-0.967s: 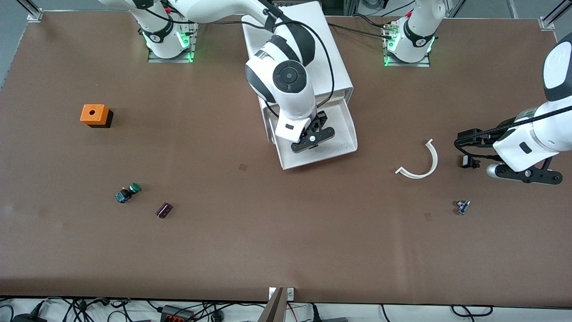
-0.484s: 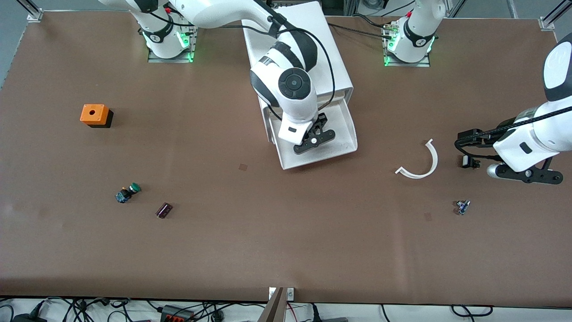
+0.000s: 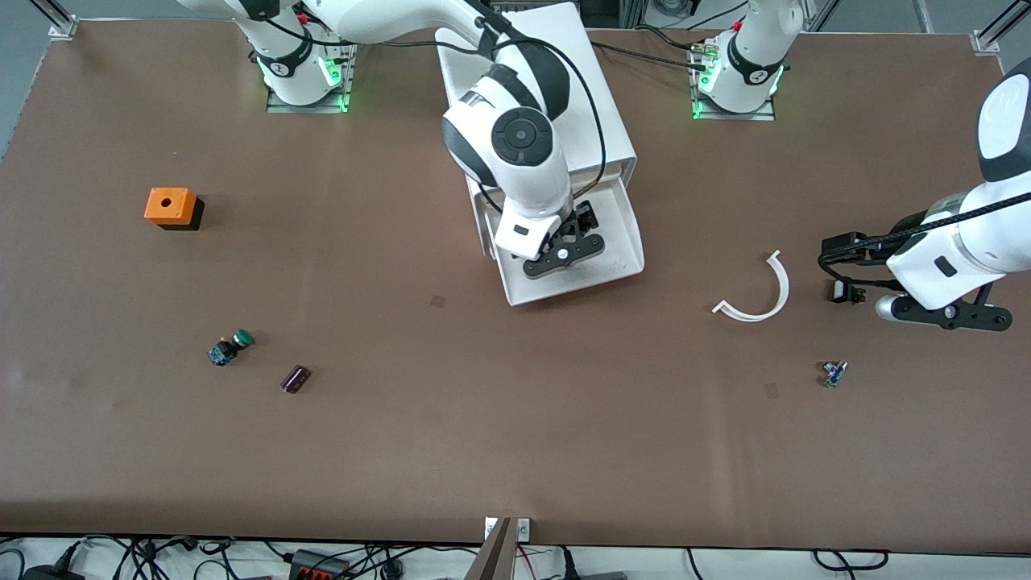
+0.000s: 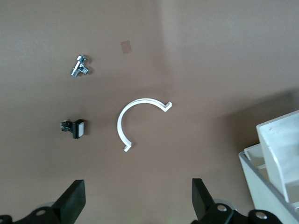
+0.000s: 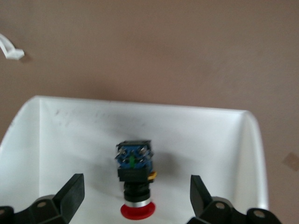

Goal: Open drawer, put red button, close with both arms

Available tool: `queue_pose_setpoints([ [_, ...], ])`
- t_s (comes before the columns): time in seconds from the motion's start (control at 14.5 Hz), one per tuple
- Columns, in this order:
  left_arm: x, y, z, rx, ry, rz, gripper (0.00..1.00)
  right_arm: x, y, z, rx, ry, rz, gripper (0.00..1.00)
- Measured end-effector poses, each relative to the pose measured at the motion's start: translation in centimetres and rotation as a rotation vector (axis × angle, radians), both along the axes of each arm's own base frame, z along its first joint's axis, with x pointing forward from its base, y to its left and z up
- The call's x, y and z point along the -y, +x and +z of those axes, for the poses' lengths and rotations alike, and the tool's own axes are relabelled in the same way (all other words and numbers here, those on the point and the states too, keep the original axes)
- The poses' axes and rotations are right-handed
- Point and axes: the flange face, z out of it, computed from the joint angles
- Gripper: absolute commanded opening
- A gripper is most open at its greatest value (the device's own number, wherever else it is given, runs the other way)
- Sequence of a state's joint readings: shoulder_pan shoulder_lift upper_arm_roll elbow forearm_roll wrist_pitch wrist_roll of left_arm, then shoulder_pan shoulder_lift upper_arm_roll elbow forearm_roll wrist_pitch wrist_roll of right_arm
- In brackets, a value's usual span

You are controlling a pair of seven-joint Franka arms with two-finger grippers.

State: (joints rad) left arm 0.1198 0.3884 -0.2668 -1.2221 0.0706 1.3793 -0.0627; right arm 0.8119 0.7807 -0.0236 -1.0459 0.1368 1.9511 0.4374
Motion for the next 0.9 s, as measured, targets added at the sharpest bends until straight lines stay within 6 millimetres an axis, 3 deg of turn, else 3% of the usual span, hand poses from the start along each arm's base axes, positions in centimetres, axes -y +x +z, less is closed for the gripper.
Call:
queue_pose_setpoints([
  [0.21,1.3,-0.2,0.1,0.001,0.002,0.021,1.00,5.2,4.6,3.8,0.075,-0.006,-0.094,1.00],
  [0.41,1.1,-0.1,0.1,0.001,0.002,0.027,1.00,12.0,9.1,6.1,0.081,-0.015,-0.187,1.00],
  [0.69,0.7,-0.1,0.1,0.001,0.002,0.037,1.00,22.8,14.0,5.8,0.006,-0.088,-0.215,1.00],
  [0.9,0.7,-0.1,0.1,0.001,0.003,0.038,1.00,30.7,16.5,5.2,-0.049,-0.123,-0.255,1.00],
])
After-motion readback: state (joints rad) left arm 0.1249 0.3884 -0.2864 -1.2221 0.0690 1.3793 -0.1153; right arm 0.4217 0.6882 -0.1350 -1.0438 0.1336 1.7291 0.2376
